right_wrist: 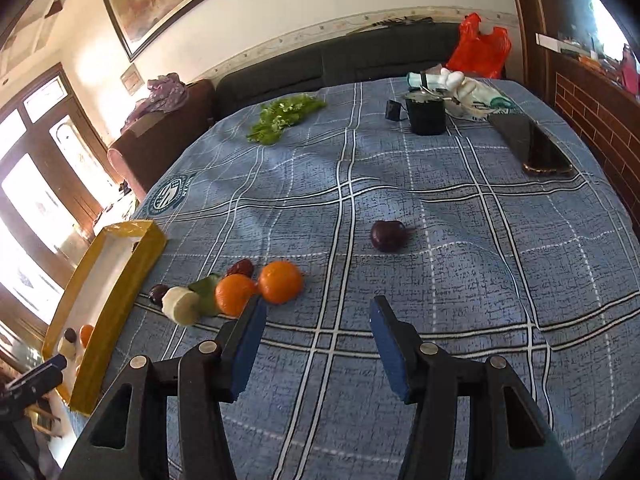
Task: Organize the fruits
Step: 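Release the plum and orange in the tray and withdraw both grippers, then grasp a white cube with the left gripper while the right grasps an orange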
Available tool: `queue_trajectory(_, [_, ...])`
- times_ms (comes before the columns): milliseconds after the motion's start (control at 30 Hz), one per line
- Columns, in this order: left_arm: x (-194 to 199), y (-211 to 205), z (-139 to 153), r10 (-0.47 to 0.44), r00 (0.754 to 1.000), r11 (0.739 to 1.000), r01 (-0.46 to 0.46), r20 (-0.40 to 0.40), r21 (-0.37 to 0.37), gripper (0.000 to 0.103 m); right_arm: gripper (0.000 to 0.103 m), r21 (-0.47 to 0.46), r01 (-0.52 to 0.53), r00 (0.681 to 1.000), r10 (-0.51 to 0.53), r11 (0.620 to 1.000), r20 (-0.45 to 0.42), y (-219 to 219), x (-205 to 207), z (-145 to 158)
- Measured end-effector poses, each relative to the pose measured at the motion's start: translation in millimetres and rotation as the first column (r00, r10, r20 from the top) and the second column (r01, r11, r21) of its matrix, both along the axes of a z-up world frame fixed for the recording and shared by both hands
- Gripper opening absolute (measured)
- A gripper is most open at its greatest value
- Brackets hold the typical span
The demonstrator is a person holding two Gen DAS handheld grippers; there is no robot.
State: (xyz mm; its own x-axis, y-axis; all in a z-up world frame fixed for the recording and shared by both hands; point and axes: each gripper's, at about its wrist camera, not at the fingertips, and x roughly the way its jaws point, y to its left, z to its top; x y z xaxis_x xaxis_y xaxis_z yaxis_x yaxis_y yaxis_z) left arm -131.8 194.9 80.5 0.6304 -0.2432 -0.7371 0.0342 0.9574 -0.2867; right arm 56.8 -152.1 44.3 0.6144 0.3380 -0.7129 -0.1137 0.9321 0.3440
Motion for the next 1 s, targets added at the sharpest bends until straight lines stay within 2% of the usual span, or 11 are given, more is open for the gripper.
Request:
queue_trajectory(133, [7.3, -19.0, -2.2, -0.043, 0.999, 0.999, 0.043, 0.020, 0.033, 0.089, 0.058, 0.018, -0.052, 0.998, 0.053, 0.998, -0.019, 12.4, 12.4, -8.7])
queue_trajectory(300, [13.0, -34.9, -3.6, -0.076, 0.996, 0.993, 0.070, 0.056, 0.092, 0.089, 0.058, -0.031, -0.182, 0.983, 0.182, 0.983, 0.010, 57.9, 24.5, -10.4])
queue_trajectory(400, [15.3, -35.2, -3.5, -0.087, 0.993, 0.992, 0.079, 0.077, 0.101, 0.076, 0.058, -0.102, -0.217, 0.975, 0.221, 0.971, 0.031, 80.1, 27.7, -11.3])
queue_trajectory(467, [18.9, -34.3, -3.9, -0.091, 0.993, 0.992, 0.084, 0.076, 0.092, 0.062, 0.058, -0.140, -0.235, 0.970, 0.241, 0.962, 0.032, 92.9, 32.5, -15.3])
queue_trajectory(633, [33.2, -34.7, -7.8, -0.092, 0.994, 0.991, 0.086, 0.063, 0.099, 0.060, 0.057, -0.210, -0.254, 0.964, 0.266, 0.944, 0.028, 112.8, 34.8, -24.7])
queue_trajectory(667, [35.3, -35.9, -8.6, -0.092, 0.994, 0.991, 0.085, 0.062, 0.098, 0.060, 0.055, -0.239, -0.251, 0.964, 0.265, 0.938, 0.029, 115.6, 34.2, -27.8])
queue_trajectory(700, [38.7, -37.7, -9.5, -0.096, 0.994, 0.991, 0.090, 0.059, 0.096, 0.060, 0.043, -0.277, -0.253, 0.963, 0.268, 0.927, 0.020, 119.8, 33.1, -33.0])
queue_trajectory(733, [41.5, -39.5, -9.9, -0.101, 0.993, 0.991, 0.095, 0.058, 0.098, 0.060, 0.039, -0.295, -0.254, 0.963, 0.268, 0.921, 0.007, 121.7, 33.5, -36.4])
queue_trajectory(1000, [75.8, -71.9, -18.6, -0.184, 0.982, 0.975, 0.177, 0.048, 0.132, 0.060, 0.039, -0.164, -0.217, 0.975, 0.222, 0.962, 0.013, 94.5, 30.2, -24.9])
